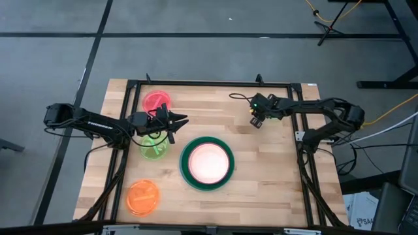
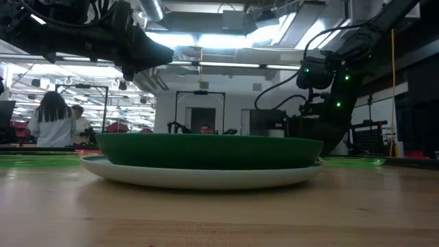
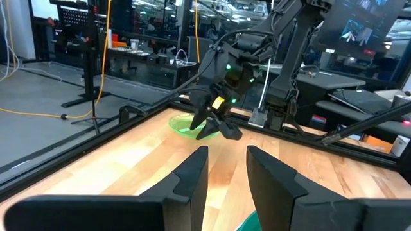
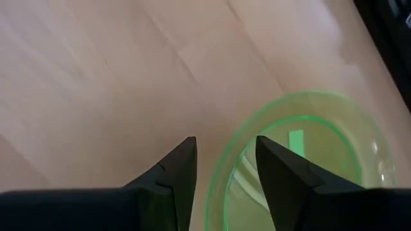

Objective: Stack plastic plates
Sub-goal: Stack the top green plate on top of the white plate, then stack the light pink plate o top of the light green plate

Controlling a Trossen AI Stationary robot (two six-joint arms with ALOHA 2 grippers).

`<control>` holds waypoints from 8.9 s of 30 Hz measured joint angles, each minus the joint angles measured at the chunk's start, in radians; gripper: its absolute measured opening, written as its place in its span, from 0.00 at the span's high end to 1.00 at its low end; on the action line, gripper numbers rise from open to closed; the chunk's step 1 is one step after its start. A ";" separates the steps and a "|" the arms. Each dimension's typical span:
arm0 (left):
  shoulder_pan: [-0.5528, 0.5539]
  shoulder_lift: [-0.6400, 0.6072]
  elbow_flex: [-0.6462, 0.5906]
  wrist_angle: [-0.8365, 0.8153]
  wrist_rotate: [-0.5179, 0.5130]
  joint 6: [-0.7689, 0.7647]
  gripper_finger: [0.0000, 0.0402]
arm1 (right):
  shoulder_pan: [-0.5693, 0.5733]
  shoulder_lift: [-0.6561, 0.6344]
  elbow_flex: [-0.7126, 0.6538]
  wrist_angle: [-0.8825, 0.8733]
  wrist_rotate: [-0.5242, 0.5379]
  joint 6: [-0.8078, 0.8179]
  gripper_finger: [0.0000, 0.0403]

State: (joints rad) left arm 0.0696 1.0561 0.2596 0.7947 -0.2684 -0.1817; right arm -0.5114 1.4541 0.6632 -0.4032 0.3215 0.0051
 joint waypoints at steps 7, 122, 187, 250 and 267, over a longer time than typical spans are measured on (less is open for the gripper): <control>-0.001 0.000 0.000 0.000 0.000 0.000 0.75 | 0.000 0.054 0.000 0.008 0.094 0.033 0.62; -0.001 0.000 0.000 -0.005 0.001 0.005 0.75 | 0.799 0.014 0.125 0.384 -0.426 -0.162 0.65; 0.332 0.380 0.541 -1.491 -0.081 0.027 0.68 | 0.799 -0.516 -0.437 0.637 -0.204 0.092 0.65; 0.489 0.509 0.475 -1.310 -0.208 0.061 0.67 | 0.800 -0.516 -0.437 0.634 -0.175 0.076 0.65; 0.489 0.509 0.475 -1.331 -0.234 0.062 0.68 | 0.800 -0.516 -0.437 0.633 -0.175 0.073 0.65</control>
State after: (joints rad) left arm 0.5591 1.5654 0.7341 -0.5358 -0.5021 -0.1200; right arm 0.2882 0.9382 0.2264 0.2302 0.1463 0.0780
